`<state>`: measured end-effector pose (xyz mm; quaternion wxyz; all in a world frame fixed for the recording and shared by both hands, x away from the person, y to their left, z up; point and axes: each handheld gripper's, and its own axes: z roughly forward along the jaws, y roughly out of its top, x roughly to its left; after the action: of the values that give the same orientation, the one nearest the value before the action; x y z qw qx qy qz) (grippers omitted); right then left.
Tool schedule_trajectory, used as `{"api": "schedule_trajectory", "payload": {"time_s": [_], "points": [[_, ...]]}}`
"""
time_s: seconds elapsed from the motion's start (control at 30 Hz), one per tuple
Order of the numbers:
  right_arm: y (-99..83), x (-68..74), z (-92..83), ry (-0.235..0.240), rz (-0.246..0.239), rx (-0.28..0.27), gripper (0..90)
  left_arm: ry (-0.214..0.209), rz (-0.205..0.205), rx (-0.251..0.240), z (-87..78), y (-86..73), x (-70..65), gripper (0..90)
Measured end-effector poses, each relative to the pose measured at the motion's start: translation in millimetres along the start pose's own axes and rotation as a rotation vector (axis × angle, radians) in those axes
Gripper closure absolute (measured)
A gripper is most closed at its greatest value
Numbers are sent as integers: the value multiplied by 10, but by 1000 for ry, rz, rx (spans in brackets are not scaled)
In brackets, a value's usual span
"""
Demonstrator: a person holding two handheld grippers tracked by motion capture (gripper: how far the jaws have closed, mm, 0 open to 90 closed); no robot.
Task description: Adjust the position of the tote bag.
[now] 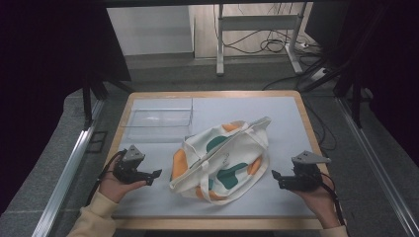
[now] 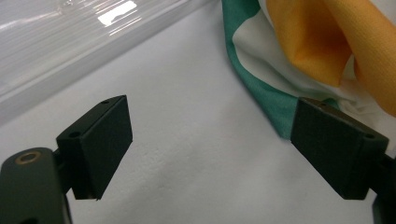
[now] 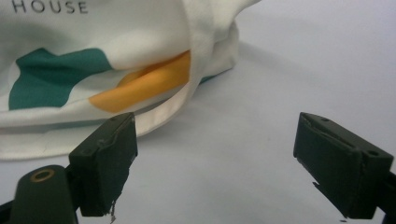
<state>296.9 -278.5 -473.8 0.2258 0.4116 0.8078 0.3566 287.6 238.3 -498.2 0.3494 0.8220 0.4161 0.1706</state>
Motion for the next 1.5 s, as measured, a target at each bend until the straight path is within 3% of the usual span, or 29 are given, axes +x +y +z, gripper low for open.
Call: {"api": "schedule_trajectory", "payload": {"time_s": [0.1,0.27,0.43,0.63,0.87,1.07,1.33,1.5], "points": [[-25,-5,26,0,-11,19,158,0,-6,-8,-2,22,14,128],[-49,-81,8,18,39,8,184,-7,-20,-14,-35,43,16,139],[-77,-87,12,6,41,16,195,-6,7,-26,-127,113,-45,163],[-20,-64,-83,-6,44,-23,205,-32,-8,-58,-233,173,-73,169],[-47,-70,-97,-10,47,-24,216,-58,-14,-64,-265,248,-117,194],[-66,-67,-49,-11,32,-8,217,-82,7,-77,-320,302,-213,206],[-63,-67,-74,-12,38,-28,213,-135,24,-96,-439,398,-334,227],[-72,-72,-61,-8,41,-23,210,-137,47,-107,-513,437,-404,235]]}}
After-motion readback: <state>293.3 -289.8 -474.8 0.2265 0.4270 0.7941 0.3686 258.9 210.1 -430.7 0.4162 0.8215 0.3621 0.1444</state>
